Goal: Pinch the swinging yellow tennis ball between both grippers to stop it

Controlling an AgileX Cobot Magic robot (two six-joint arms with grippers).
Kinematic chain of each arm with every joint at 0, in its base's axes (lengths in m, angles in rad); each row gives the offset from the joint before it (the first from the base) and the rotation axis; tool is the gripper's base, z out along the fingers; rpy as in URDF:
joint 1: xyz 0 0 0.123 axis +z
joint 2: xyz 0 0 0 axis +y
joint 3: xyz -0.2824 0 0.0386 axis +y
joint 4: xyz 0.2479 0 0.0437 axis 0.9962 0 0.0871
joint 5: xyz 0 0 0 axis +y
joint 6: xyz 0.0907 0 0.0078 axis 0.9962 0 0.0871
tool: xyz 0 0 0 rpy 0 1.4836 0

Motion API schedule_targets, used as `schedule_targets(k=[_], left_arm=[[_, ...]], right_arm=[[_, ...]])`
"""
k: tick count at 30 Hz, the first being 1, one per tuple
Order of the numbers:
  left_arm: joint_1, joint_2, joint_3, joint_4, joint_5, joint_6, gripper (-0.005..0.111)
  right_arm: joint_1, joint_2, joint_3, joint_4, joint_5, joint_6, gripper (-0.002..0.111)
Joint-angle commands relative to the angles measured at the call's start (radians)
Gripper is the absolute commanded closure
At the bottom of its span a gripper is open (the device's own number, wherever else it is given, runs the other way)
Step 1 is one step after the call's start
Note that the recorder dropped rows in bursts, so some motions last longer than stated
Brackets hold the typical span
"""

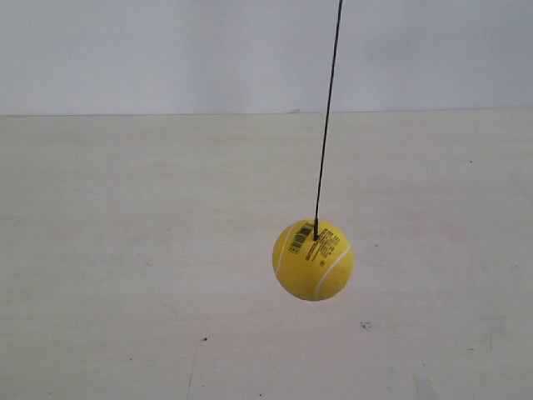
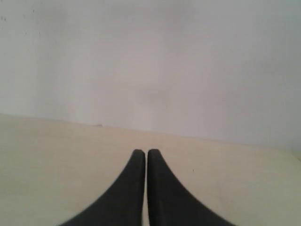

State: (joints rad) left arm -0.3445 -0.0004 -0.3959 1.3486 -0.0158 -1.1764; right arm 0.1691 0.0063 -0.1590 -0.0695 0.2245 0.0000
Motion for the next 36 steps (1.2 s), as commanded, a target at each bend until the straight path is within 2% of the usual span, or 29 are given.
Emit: schedule_targets(k=[1, 6, 14, 36], left_arm=[[-0.003, 0.000, 0.004, -0.001, -0.007, -0.013, 0.102], [-0.003, 0.000, 0.004, -0.001, -0.007, -0.013, 0.102], [-0.003, 0.000, 0.004, -0.001, -0.007, -0.013, 0.102], [-0.003, 0.000, 0.004, -0.001, -0.007, -0.013, 0.102]], right_arm=[[0.003, -0.006, 0.107, -0.007, -0.022, -0.010, 0.108], [-0.001, -0.006, 0.159, -0.007, -0.053, 0.027, 0.108], [-0.001, -0.006, 0.159, -0.007, 0.131, 0.084, 0.108], [-0.001, -0.006, 0.159, -0.007, 0.124, 0.046, 0.108]])
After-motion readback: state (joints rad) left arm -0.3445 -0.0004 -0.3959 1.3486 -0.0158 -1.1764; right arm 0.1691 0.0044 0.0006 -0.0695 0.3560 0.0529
